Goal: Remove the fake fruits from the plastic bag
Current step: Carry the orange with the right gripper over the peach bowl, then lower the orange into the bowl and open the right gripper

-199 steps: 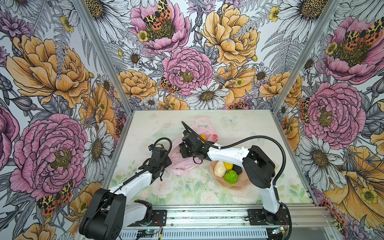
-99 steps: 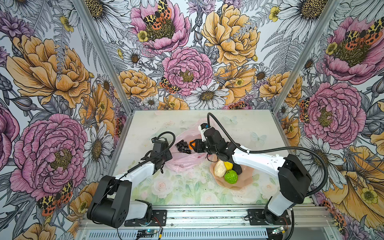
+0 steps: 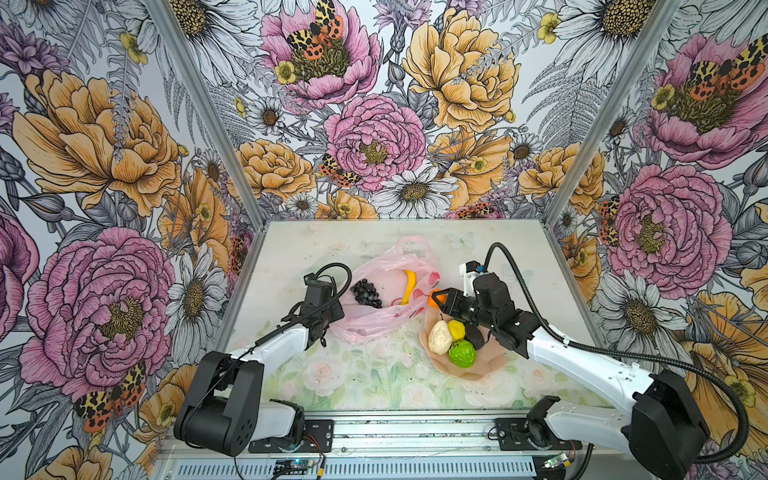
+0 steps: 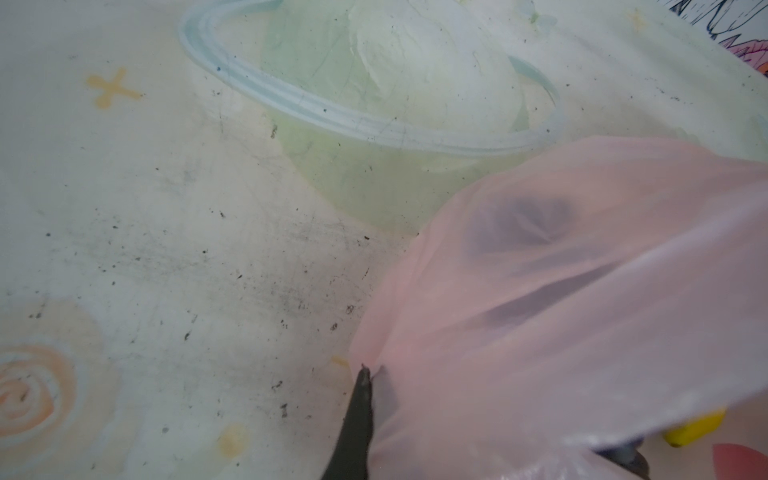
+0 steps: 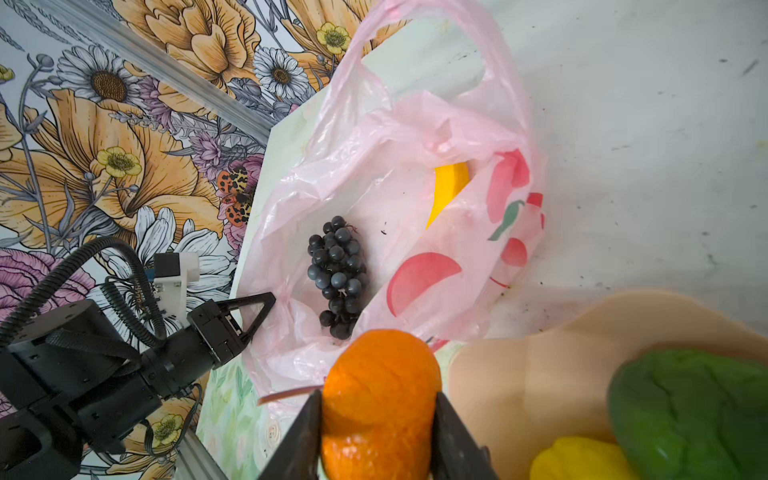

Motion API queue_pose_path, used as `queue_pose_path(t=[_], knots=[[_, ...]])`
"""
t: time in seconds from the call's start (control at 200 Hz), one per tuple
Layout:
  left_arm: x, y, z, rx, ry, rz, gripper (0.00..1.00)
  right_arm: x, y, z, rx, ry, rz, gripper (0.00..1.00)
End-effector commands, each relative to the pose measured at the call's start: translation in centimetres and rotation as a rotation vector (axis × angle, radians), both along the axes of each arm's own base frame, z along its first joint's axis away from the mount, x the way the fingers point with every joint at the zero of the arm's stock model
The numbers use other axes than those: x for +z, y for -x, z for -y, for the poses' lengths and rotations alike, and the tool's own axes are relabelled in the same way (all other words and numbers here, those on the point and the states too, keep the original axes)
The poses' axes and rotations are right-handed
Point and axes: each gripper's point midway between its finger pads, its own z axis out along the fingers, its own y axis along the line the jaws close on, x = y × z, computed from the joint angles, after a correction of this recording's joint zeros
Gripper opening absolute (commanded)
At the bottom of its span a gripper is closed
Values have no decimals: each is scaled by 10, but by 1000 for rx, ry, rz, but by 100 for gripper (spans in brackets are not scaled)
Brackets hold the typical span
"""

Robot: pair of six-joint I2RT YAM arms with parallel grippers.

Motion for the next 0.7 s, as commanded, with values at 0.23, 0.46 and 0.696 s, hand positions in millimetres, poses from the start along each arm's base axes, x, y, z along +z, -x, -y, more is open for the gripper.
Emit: queue_pose_path(t=[0.23, 0.46, 0.696], knots=[[6, -1, 2, -13, -37, 40, 0, -8, 36, 36, -41, -69, -47, 40], [10, 0, 0, 2, -66, 57, 0, -26, 56, 49, -37, -74, -78, 40], [10, -1, 1, -2, -74, 57, 0, -34, 64, 50, -32, -92, -103, 40]])
